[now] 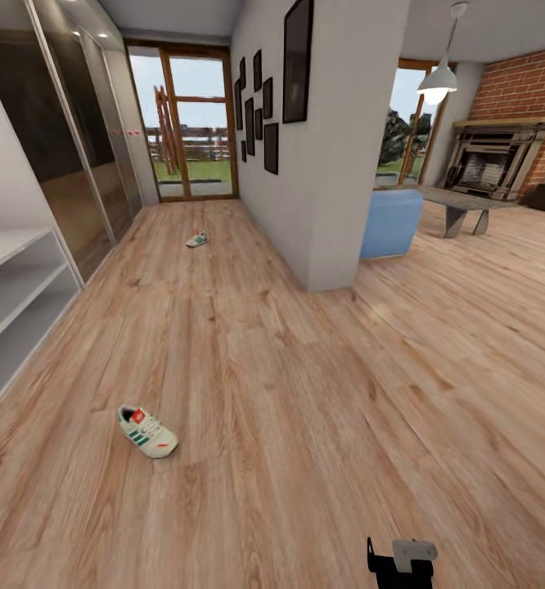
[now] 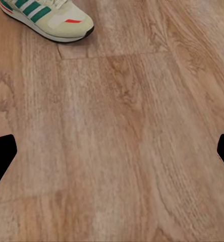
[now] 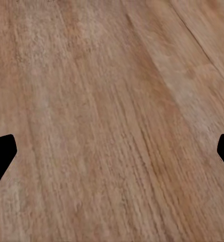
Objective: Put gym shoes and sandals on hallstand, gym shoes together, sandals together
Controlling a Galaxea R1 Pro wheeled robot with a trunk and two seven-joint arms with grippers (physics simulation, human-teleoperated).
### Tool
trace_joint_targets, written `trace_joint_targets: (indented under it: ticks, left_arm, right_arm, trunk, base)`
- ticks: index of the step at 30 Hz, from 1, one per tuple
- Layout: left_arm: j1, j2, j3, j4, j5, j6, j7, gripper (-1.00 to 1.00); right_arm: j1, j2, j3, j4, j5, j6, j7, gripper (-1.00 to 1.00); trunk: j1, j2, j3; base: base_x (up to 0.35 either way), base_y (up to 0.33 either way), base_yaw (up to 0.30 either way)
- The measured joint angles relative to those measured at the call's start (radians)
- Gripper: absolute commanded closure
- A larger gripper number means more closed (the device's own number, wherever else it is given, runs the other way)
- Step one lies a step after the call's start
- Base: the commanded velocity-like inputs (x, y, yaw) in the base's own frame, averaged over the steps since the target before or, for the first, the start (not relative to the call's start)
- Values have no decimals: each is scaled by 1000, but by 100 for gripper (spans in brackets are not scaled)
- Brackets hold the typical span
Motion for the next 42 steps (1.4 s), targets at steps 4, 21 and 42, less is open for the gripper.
trace_joint_targets:
  ticks: [4,21,42]
  left_arm:
    - [0,0,-1,0,0,0,0,-100]
    - [0,0,-3,0,0,0,0,-100]
    - [0,0,-3,0,-1,0,0,-100]
  right_arm:
    - [0,0,0,0,0,0,0,-100]
    - [0,0,0,0,0,0,0,-100]
    - [0,0,0,0,0,1,-4,-100]
  trunk:
    - [0,0,0]
    - [0,0,0]
    - [0,0,0]
  base:
    - [339,-2,0]
    - [339,0,0]
    - [339,-57,0]
